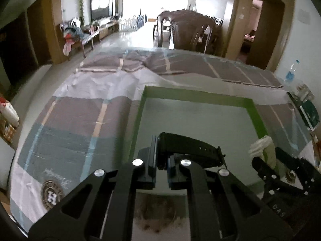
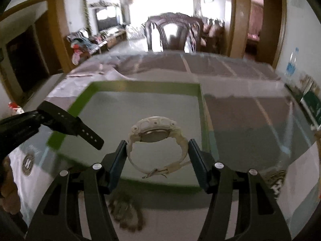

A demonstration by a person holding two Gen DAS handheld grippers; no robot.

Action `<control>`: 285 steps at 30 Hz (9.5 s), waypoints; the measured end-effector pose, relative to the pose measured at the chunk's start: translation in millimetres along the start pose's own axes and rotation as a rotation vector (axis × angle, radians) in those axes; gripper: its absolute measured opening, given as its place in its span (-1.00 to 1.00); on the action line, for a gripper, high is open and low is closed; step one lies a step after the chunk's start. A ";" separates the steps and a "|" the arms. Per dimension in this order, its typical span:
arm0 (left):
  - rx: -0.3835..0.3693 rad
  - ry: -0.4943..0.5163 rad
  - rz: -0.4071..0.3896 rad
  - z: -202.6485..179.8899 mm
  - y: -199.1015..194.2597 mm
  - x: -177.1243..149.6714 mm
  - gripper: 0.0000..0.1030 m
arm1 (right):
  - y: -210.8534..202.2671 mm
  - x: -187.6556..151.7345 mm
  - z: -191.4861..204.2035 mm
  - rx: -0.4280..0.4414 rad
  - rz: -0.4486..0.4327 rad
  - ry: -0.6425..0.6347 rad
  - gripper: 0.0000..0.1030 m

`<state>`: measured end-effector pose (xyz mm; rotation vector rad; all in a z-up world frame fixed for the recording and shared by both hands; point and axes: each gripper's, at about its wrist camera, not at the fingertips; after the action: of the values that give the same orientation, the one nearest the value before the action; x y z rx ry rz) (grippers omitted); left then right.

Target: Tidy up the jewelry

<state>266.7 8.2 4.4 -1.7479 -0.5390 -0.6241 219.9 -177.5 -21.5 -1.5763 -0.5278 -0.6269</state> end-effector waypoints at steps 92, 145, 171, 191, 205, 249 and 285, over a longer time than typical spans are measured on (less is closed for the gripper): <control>-0.131 -0.006 0.037 26.4 -70.3 -170.3 -0.91 | -42.6 -159.9 -18.7 0.032 0.136 -0.009 -0.67; -0.156 0.027 0.029 23.0 -95.7 -167.3 -0.84 | -45.3 -162.3 -8.6 0.061 0.118 -0.049 -0.99; -0.138 -0.002 0.088 31.4 -74.6 -182.4 -0.84 | -47.8 -153.4 7.8 0.103 0.116 -0.082 -0.78; -0.175 0.068 -0.015 7.8 -124.4 -141.2 -0.84 | -111.9 -107.3 -12.7 0.074 -0.060 -0.053 -0.78; -0.117 0.100 -0.155 -8.5 -112.5 -20.3 -0.84 | -103.3 0.2 -4.9 0.019 -0.224 -0.022 -0.78; -0.077 0.071 0.158 16.2 -37.3 -185.7 -0.40 | -36.5 -146.2 1.3 0.099 0.066 -0.128 -0.58; -0.062 0.118 0.110 4.6 -48.8 -207.1 -0.55 | -48.1 -166.9 -20.4 0.125 -0.007 -0.060 -0.62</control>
<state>79.8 16.7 -97.2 -1.7735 -0.3422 -0.6677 62.1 -188.5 -96.2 -1.4791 -0.6065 -0.5425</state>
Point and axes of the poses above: each gripper's, at about its wrist camera, not at the fingertips, and y roughly the way its jaws point, z to its left, x to its top, and after that the axes turned 11 degrees about -x, right-handed
